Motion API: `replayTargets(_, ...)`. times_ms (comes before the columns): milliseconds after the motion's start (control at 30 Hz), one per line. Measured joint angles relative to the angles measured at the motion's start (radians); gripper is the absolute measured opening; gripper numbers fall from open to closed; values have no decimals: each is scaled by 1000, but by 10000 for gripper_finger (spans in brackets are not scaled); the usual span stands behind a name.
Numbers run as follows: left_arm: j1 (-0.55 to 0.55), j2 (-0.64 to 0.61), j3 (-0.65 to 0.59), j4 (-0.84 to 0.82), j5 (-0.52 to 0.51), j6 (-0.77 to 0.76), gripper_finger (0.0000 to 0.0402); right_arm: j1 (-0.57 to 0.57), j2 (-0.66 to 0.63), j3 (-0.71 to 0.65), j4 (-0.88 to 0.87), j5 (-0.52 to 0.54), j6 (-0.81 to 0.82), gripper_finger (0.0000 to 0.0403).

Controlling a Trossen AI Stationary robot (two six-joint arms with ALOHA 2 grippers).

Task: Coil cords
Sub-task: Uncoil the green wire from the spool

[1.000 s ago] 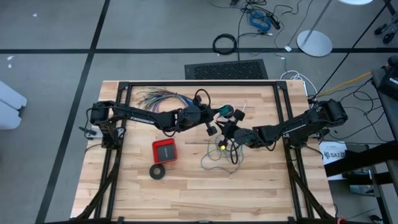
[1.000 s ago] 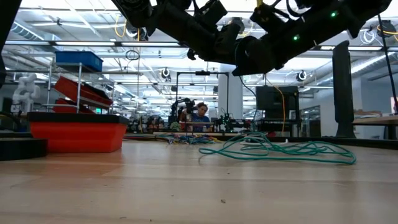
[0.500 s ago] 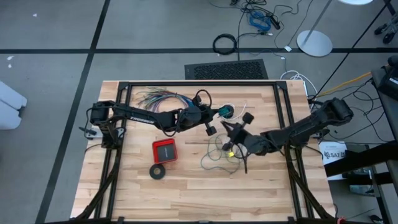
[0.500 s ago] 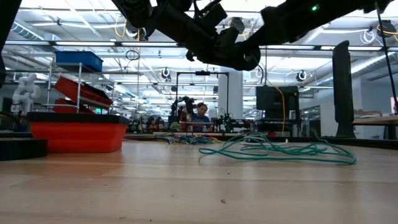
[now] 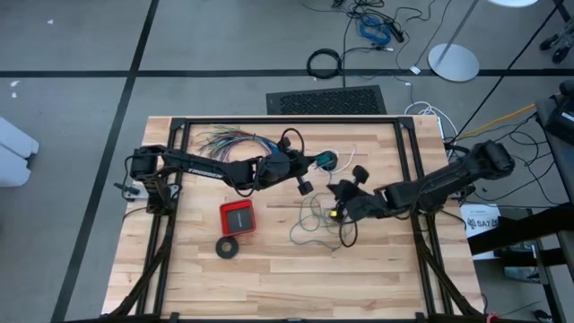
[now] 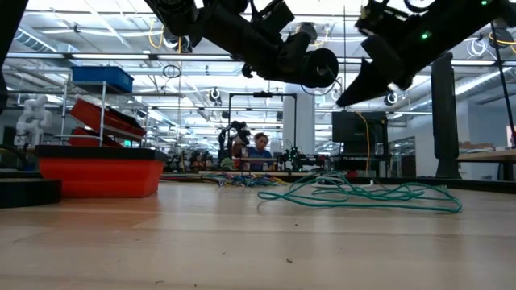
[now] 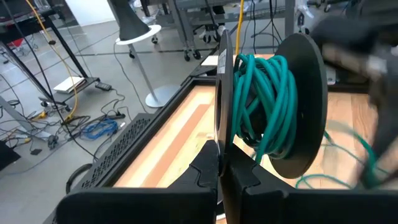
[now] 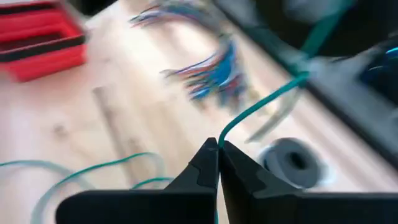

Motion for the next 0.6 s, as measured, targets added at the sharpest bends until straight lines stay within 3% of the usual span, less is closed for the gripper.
replayTargets(133,0,0,0,11,1,0,0,-1,35,0,152,-152,-120,0)
replayTargets(233,0,0,0,-2,-1,0,0,14,39,0,247,-181,-214,0)
replayTargets(600,0,0,0,-60,-25,4,0,182,-17,0,312,129,-454,0)
